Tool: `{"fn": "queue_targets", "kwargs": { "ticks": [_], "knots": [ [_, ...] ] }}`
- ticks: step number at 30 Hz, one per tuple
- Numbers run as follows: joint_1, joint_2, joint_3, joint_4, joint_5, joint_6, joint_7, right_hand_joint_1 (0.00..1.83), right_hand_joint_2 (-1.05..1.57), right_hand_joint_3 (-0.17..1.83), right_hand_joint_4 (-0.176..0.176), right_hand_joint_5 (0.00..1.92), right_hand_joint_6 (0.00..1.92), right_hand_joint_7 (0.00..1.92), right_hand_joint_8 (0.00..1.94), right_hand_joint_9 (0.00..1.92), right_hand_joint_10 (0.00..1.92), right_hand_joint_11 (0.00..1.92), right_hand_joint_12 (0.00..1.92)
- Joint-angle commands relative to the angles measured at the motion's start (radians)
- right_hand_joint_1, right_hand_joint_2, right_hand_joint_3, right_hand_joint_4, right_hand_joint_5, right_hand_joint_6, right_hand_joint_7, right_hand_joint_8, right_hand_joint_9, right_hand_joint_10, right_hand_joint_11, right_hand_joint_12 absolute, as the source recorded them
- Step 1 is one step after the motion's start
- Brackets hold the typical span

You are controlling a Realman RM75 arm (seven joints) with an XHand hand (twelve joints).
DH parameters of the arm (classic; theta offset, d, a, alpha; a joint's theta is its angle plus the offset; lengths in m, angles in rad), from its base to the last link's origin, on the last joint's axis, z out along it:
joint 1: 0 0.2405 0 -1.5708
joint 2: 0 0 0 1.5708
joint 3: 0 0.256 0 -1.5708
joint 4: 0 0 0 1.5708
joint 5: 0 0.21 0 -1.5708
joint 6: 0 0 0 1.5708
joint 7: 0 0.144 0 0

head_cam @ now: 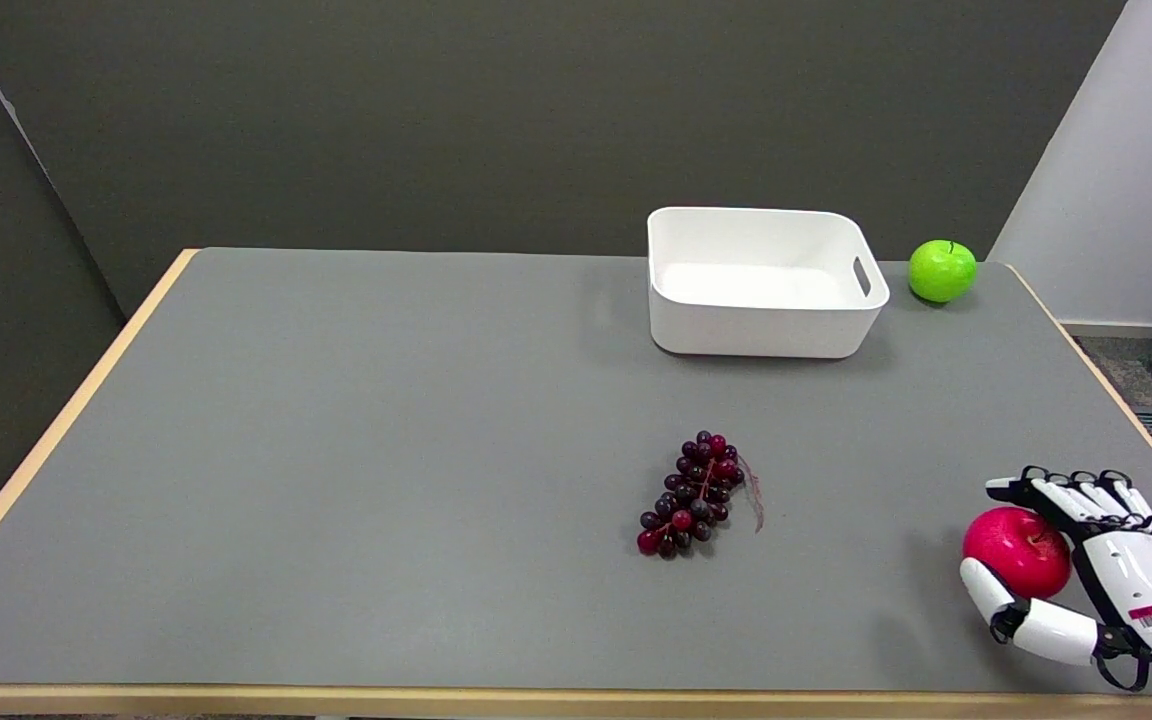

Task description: Pick up the red apple.

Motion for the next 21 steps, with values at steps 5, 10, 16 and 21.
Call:
{"fn": "queue_targets", "kwargs": {
  "ticks": [5, 10, 16, 21],
  "knots": [
    [0.086, -0.029, -0.021, -0.113, -0.042, 0.064, 0.009, 0.35, 0.64, 0.83, 0.066, 0.42, 0.84, 0.58, 0.67, 0.47, 1.11, 0.37, 1.58],
    [0.132, -0.038, -0.021, -0.165, -0.071, 0.102, 0.009, 0.47, 0.66, 0.86, 0.065, 0.45, 0.94, 0.63, 0.76, 0.54, 1.18, 0.47, 1.66],
    [0.159, -0.04, -0.021, -0.185, -0.082, 0.155, 0.009, 0.94, 1.11, 0.35, 0.094, 0.66, 1.51, 0.81, 1.13, 0.72, 1.34, 0.55, 1.71],
    [0.174, -0.043, -0.021, -0.194, -0.083, 0.155, 0.009, 1.18, 1.05, 0.38, -0.067, 0.65, 1.47, 0.88, 1.35, 0.83, 1.38, 0.6, 1.65]
  ]
}}
